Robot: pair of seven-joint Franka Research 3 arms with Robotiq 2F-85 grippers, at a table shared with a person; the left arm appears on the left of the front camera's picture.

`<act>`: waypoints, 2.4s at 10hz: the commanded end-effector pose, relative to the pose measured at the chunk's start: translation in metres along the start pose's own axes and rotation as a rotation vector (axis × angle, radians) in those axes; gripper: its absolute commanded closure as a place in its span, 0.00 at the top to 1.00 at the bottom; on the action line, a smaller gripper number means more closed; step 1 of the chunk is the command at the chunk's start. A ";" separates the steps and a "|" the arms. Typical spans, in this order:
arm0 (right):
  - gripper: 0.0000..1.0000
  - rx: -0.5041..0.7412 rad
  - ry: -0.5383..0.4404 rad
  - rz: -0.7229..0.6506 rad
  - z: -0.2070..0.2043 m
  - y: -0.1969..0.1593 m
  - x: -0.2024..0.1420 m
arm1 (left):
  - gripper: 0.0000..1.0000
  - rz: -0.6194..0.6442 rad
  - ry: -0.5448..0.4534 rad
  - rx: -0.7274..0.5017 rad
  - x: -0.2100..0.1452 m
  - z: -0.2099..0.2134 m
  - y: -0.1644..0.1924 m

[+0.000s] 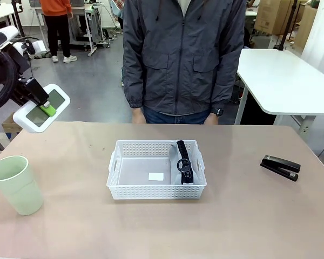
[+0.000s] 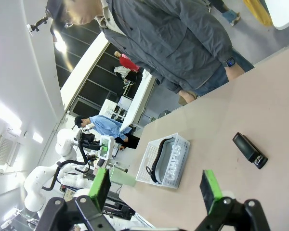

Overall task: Efficiently arrange items inside the basket to fit them all.
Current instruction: Pick up the Digital clock and place it inside the Organizing basket.

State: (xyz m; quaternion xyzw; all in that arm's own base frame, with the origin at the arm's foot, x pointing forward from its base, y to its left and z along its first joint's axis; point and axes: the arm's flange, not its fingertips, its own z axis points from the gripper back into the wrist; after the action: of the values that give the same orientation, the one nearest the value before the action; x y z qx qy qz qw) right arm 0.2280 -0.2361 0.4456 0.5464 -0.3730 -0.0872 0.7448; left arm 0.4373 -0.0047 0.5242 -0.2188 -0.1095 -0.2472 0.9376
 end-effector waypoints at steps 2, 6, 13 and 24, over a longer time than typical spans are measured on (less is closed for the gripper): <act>1.00 0.017 -0.017 0.028 -0.001 0.000 0.003 | 0.52 0.000 0.000 0.000 0.000 0.000 0.000; 1.00 0.017 -0.017 0.028 -0.001 0.000 0.003 | 0.52 -0.166 0.047 0.034 0.013 -0.058 -0.126; 1.00 0.017 -0.017 0.028 -0.001 0.000 0.003 | 0.52 -0.393 0.130 0.230 0.063 -0.208 -0.218; 1.00 0.017 -0.017 0.028 -0.001 0.000 0.003 | 0.52 -0.414 0.334 0.328 0.083 -0.330 -0.211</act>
State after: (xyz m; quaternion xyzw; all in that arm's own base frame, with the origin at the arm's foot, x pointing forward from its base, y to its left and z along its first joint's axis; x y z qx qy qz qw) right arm 0.2291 -0.2365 0.4458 0.5462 -0.3713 -0.0867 0.7458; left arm 0.4306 -0.3522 0.3300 -0.0043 -0.0364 -0.4491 0.8927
